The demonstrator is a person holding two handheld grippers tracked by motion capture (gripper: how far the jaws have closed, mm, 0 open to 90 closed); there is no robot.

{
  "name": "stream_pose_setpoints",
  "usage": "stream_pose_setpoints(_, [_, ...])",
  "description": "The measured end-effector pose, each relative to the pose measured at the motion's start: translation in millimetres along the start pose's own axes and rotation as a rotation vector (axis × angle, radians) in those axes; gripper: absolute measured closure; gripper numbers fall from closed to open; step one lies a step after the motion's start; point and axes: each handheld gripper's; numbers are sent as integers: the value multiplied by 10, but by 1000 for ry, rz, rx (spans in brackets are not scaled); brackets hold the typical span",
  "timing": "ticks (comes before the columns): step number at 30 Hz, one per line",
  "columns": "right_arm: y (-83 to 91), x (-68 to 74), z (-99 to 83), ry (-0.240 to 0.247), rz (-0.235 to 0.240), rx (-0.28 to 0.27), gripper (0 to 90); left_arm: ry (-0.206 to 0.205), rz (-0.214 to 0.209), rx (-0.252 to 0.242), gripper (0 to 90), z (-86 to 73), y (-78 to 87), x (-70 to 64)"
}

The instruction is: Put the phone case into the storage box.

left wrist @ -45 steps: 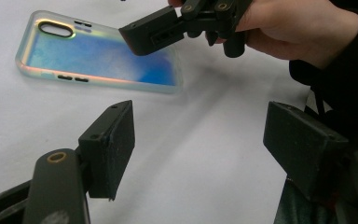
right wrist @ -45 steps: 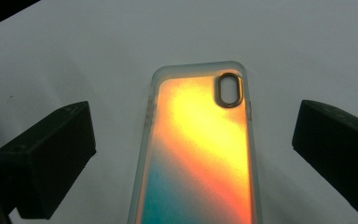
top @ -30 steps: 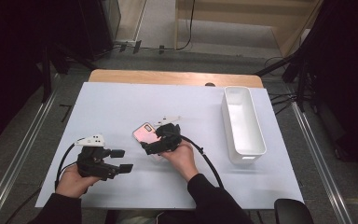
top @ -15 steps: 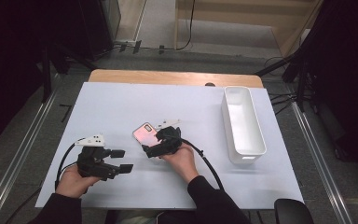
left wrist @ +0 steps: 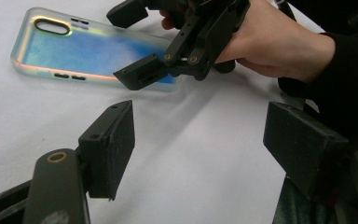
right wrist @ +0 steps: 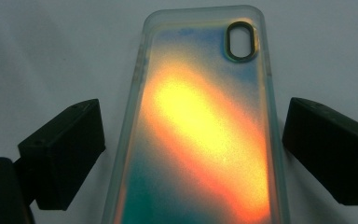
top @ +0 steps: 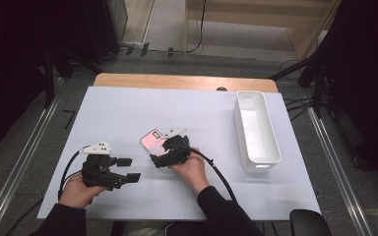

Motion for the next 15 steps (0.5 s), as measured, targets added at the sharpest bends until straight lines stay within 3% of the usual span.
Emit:
stream_pose_setpoints(11, [-40, 110, 8, 54, -87, 34, 43, 3, 3, -6, 245, 0, 12, 1])
stream_pose_setpoints(15, [-40, 106, 7, 53, -83, 34, 48, 1, 2, -6, 245, 0, 11, 0])
Point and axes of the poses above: each handheld gripper's, and its own axes: y roughly backward along the jaws, z roughly out of its top, x roughly to its left, and after that the axes turned 6 degrees about x, right-handed
